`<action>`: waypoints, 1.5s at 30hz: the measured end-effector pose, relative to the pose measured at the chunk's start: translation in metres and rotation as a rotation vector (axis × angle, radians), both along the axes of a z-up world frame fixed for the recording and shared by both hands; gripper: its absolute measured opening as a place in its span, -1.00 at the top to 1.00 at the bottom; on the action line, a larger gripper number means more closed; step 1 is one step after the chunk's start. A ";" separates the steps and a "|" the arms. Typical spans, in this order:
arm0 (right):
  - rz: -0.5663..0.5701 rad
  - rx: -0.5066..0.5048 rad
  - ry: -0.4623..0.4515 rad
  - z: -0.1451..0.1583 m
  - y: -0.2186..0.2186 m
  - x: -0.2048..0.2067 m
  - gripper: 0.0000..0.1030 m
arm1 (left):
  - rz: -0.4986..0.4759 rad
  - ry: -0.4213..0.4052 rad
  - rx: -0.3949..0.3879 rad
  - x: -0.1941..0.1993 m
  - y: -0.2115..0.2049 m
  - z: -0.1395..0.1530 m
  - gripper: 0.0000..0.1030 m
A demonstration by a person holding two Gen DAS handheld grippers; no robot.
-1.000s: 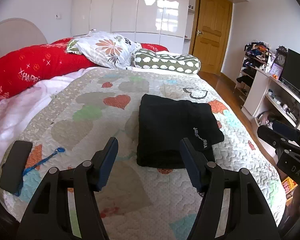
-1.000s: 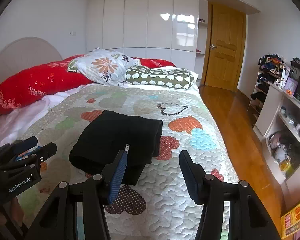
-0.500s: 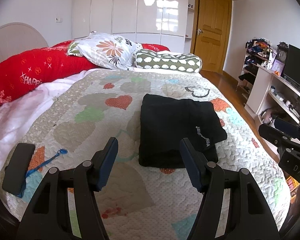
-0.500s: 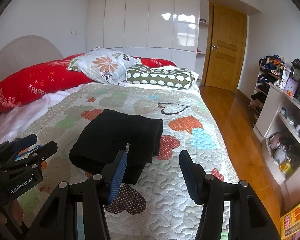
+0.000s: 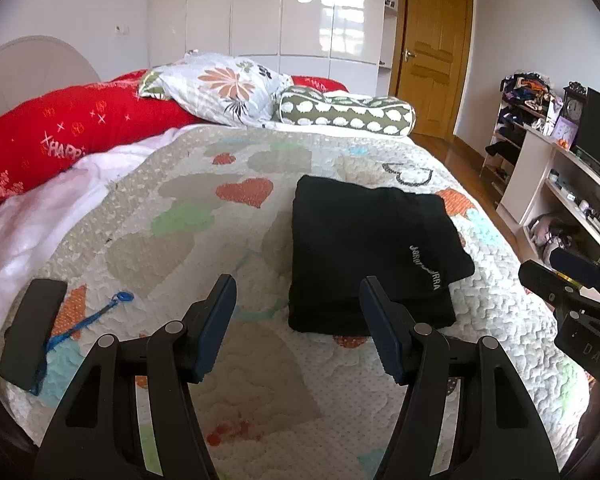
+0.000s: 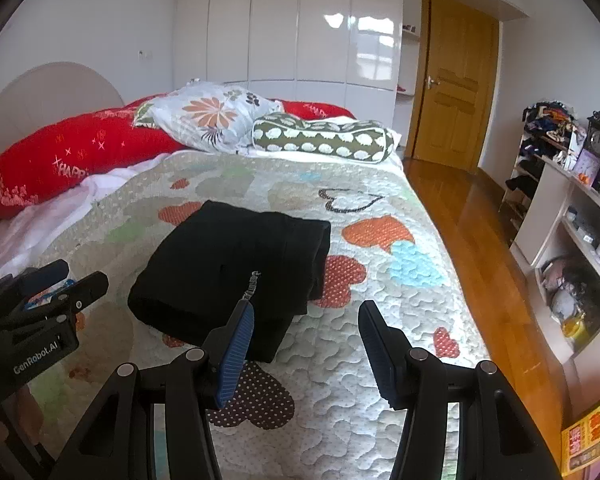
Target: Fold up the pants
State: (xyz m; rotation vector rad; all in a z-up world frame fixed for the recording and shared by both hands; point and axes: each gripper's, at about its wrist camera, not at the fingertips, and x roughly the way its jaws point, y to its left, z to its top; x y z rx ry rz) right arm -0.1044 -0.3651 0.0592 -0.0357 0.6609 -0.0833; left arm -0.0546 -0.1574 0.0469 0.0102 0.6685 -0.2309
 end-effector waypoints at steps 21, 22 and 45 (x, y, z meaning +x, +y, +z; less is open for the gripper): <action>0.030 0.026 0.063 -0.027 0.005 0.017 -0.02 | 0.034 0.018 0.054 0.008 -0.002 -0.015 -0.25; 0.032 0.026 0.065 -0.027 0.006 0.016 -0.02 | 0.035 0.018 0.057 0.008 -0.002 -0.015 -0.25; 0.058 0.010 0.057 -0.023 0.014 0.014 -0.02 | 0.043 -0.004 0.084 0.001 -0.007 -0.009 -0.25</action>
